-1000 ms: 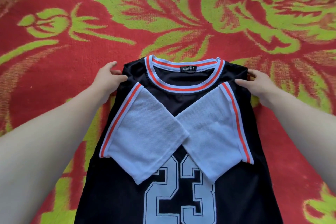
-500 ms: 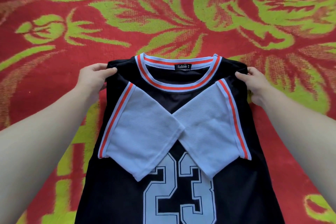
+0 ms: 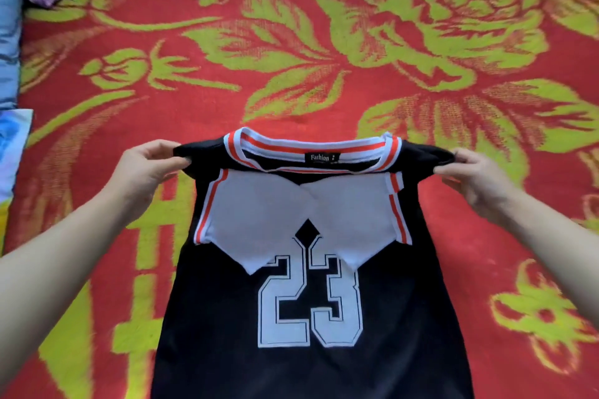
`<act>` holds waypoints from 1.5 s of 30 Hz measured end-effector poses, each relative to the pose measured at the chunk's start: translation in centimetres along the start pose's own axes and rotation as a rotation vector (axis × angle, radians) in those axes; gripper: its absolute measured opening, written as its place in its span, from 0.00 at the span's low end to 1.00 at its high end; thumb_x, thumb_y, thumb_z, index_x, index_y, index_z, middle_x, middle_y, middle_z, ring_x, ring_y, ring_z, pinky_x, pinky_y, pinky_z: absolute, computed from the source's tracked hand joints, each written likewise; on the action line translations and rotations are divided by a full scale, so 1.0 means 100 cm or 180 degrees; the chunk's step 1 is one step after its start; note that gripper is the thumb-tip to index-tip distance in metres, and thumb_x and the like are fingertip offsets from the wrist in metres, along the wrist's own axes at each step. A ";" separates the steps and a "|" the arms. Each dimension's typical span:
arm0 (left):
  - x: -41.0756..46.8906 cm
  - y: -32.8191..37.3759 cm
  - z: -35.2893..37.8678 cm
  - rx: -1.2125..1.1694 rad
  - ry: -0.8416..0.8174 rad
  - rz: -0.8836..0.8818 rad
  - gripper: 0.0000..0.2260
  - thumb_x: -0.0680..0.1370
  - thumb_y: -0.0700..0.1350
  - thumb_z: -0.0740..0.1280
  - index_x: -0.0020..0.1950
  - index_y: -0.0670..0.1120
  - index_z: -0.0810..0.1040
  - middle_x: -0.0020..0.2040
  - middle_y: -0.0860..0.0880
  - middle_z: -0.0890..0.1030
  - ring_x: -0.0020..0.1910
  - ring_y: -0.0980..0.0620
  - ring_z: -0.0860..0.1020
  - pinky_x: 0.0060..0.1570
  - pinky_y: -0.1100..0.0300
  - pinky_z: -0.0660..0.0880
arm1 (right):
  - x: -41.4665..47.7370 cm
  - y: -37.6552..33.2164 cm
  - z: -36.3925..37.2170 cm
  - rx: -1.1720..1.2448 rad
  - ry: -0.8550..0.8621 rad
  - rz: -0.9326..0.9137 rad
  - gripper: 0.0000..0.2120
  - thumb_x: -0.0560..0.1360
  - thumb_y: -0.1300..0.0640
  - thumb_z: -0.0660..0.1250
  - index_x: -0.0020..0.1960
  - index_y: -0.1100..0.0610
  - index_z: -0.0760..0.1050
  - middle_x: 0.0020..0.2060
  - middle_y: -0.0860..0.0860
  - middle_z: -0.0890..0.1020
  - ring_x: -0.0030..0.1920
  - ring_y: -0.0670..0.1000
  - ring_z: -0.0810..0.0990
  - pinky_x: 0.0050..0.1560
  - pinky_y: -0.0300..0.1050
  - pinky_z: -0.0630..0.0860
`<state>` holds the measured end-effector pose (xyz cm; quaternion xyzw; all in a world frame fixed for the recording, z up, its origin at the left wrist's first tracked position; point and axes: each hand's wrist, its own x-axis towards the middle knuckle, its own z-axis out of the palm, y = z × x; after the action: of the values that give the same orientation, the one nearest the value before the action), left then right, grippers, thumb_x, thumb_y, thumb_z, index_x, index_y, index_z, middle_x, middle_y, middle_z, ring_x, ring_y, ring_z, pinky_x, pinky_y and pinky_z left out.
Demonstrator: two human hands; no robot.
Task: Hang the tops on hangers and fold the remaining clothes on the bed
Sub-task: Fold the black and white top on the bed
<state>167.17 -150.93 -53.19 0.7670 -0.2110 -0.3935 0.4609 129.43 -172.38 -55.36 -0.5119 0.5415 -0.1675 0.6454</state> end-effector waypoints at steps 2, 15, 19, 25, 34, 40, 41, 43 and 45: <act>-0.022 -0.010 -0.005 0.0018 0.0019 -0.0040 0.19 0.73 0.30 0.66 0.30 0.52 0.82 0.28 0.57 0.80 0.34 0.57 0.76 0.44 0.62 0.69 | -0.024 0.008 -0.005 -0.0569 -0.0125 -0.0233 0.15 0.71 0.76 0.62 0.35 0.58 0.69 0.23 0.41 0.75 0.27 0.37 0.71 0.33 0.29 0.65; -0.136 -0.151 0.018 0.3984 -0.0908 0.0555 0.32 0.63 0.43 0.77 0.66 0.52 0.75 0.67 0.44 0.73 0.66 0.43 0.70 0.57 0.46 0.70 | -0.115 0.151 0.035 -0.4994 -0.0899 -0.1206 0.36 0.37 0.55 0.80 0.46 0.54 0.82 0.51 0.60 0.83 0.49 0.60 0.83 0.39 0.53 0.79; -0.160 -0.154 0.051 0.4723 -0.1703 0.0661 0.36 0.61 0.52 0.78 0.68 0.55 0.73 0.71 0.40 0.68 0.69 0.40 0.68 0.57 0.40 0.72 | -0.131 0.177 0.064 -0.5265 -0.1324 -0.0970 0.40 0.35 0.51 0.81 0.48 0.57 0.84 0.52 0.59 0.83 0.48 0.60 0.83 0.36 0.54 0.80; -0.151 -0.149 0.054 0.4553 -0.1575 0.0555 0.22 0.80 0.50 0.57 0.74 0.57 0.60 0.77 0.49 0.56 0.74 0.49 0.56 0.70 0.50 0.53 | -0.126 0.138 0.082 -0.4923 -0.1217 -0.0782 0.21 0.76 0.51 0.57 0.67 0.56 0.70 0.68 0.56 0.68 0.66 0.58 0.68 0.59 0.50 0.69; -0.073 -0.102 0.036 0.4579 -0.0434 0.0575 0.26 0.79 0.47 0.59 0.76 0.53 0.54 0.77 0.46 0.53 0.74 0.46 0.53 0.66 0.52 0.61 | -0.059 0.081 0.048 -0.4794 0.0240 -0.0433 0.28 0.76 0.56 0.61 0.75 0.55 0.57 0.74 0.57 0.57 0.73 0.57 0.55 0.65 0.53 0.64; -0.035 -0.093 0.028 0.4728 -0.0596 0.0337 0.33 0.78 0.49 0.62 0.77 0.54 0.46 0.78 0.48 0.46 0.76 0.47 0.49 0.69 0.51 0.57 | -0.022 0.067 0.036 -0.4869 -0.0131 -0.0124 0.33 0.76 0.54 0.61 0.77 0.54 0.49 0.76 0.51 0.54 0.75 0.54 0.52 0.68 0.53 0.61; -0.029 -0.092 0.027 0.4738 -0.0664 0.0261 0.34 0.78 0.49 0.63 0.77 0.55 0.45 0.78 0.48 0.47 0.76 0.48 0.49 0.69 0.51 0.56 | -0.017 0.066 0.036 -0.4794 -0.0191 -0.0103 0.33 0.76 0.55 0.62 0.76 0.54 0.50 0.75 0.51 0.57 0.75 0.54 0.54 0.68 0.53 0.61; -0.017 -0.091 0.027 0.4806 -0.0820 0.0160 0.35 0.77 0.50 0.64 0.77 0.55 0.45 0.78 0.50 0.49 0.76 0.49 0.51 0.70 0.50 0.56 | -0.008 0.066 0.036 -0.4675 -0.0264 -0.0053 0.33 0.75 0.57 0.62 0.76 0.53 0.53 0.72 0.52 0.64 0.72 0.54 0.60 0.65 0.53 0.63; -0.006 -0.089 0.024 0.4823 -0.0914 0.0033 0.36 0.76 0.51 0.67 0.77 0.55 0.48 0.76 0.50 0.57 0.75 0.50 0.55 0.69 0.50 0.56 | -0.002 0.066 0.037 -0.4792 -0.0286 0.0018 0.32 0.74 0.56 0.63 0.75 0.53 0.55 0.68 0.54 0.68 0.69 0.56 0.65 0.63 0.53 0.64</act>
<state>164.57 -147.50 -61.34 0.8135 -0.4842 -0.2351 -0.2202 130.38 -167.68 -61.24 -0.8197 0.4842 0.2705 0.1432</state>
